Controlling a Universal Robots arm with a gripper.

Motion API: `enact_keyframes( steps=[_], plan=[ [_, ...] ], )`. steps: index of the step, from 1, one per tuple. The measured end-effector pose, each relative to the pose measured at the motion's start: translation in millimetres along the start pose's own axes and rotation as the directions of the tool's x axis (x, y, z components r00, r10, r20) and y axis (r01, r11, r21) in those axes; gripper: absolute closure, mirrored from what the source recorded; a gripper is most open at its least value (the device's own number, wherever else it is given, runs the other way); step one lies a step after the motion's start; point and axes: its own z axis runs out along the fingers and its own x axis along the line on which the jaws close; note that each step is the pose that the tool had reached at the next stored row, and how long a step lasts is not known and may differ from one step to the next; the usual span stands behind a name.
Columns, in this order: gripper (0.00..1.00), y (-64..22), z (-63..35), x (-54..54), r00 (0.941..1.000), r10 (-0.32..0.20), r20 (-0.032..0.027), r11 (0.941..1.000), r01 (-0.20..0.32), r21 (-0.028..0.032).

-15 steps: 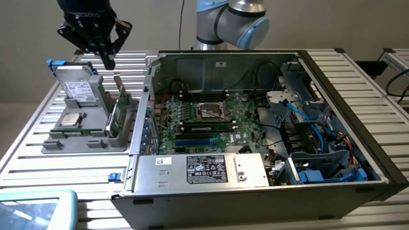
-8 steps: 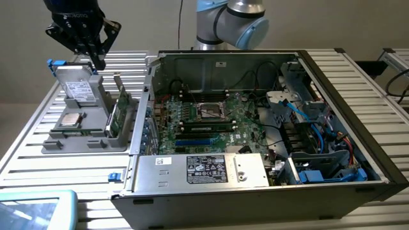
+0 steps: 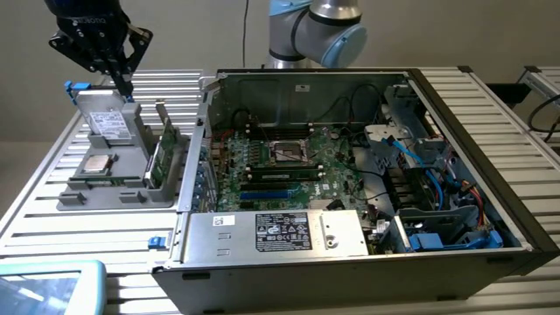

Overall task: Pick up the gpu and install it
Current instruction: 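Reach for the gpu, then pick up the gpu and move the gpu toward the slot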

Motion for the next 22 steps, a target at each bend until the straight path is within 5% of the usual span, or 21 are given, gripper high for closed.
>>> enact_keyframes(
  steps=[19,22],
  plan=[
    [0.89,4.6,1.2,5.0,1.0,-0.008,-0.0004,1.0,0.008,-0.0001],
    [0.76,4.6,1.2,5.0,1.0,-0.008,-0.0005,1.0,0.008,-0.0001]
  ],
)
